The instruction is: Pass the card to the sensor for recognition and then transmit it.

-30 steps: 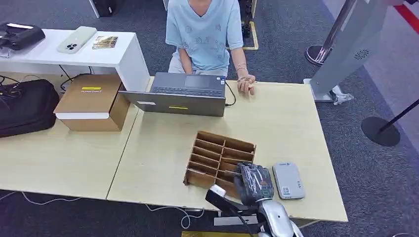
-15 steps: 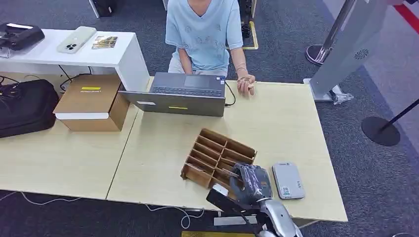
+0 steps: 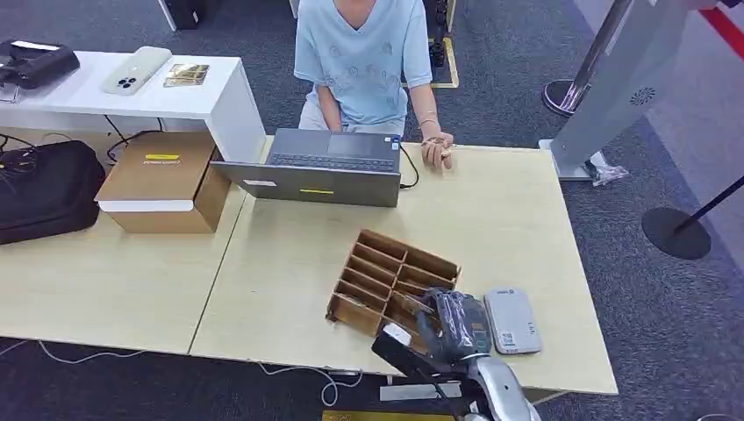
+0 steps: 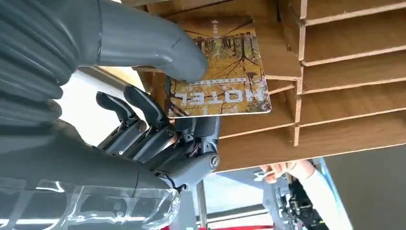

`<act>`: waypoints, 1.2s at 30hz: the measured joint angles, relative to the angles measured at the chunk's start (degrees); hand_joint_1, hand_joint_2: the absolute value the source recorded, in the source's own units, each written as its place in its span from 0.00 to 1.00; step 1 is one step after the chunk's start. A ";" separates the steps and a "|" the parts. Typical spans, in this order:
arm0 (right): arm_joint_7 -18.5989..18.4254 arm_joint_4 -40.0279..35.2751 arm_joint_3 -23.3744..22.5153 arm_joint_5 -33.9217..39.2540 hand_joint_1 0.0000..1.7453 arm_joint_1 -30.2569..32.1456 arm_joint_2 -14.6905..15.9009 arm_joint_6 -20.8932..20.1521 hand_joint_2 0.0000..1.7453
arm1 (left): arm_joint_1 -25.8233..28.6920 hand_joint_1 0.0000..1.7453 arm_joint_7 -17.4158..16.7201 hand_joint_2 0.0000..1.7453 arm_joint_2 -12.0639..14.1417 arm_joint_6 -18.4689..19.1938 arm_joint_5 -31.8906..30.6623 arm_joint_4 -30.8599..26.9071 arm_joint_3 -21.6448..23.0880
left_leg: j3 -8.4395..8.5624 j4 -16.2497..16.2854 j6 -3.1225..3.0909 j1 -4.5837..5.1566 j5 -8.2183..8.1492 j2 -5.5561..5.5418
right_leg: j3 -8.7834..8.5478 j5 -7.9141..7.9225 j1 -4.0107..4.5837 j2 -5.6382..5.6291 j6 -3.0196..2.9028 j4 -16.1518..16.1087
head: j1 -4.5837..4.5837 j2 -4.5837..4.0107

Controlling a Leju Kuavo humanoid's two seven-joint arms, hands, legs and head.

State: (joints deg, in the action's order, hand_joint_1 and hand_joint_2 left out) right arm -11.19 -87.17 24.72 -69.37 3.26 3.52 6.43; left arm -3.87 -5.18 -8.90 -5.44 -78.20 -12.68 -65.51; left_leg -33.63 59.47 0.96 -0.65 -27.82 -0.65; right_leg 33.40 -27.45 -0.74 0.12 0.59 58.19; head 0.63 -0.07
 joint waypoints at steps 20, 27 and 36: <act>-0.02 -1.33 -0.46 -0.15 0.92 1.74 0.09 -0.09 1.00 | 0.05 0.00 0.37 0.00 0.24 0.52 0.39 0.00 0.02 | 0.00 0.00 0.00 0.00 0.00 0.00 | 0.00 0.00 0.00 -0.01 0.00 0.00 | 0.00 0.00; 0.07 -1.33 -0.44 -0.15 0.97 1.86 0.09 -0.15 1.00 | 0.04 0.00 0.37 0.00 0.26 0.50 0.57 0.00 0.02 | 0.01 0.00 0.00 0.00 0.00 0.00 | -0.01 0.00 0.00 0.00 0.00 0.00 | 0.00 0.00; 0.90 -1.31 -0.44 0.20 1.00 1.77 0.09 0.37 1.00 | 0.03 0.00 0.37 0.00 0.26 0.44 0.20 0.00 0.02 | 0.00 0.00 0.00 0.00 0.00 0.00 | -0.01 0.00 0.00 0.00 0.00 0.01 | 0.00 0.00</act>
State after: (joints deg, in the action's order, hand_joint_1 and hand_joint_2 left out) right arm -10.30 -88.48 24.28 -69.18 5.04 3.61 6.79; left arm -3.83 -4.81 -8.63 -5.01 -78.01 -12.68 -65.48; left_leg -33.63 59.47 0.96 -0.65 -27.82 -0.65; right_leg 33.39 -27.45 -0.74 0.11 0.59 58.20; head 0.63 -0.07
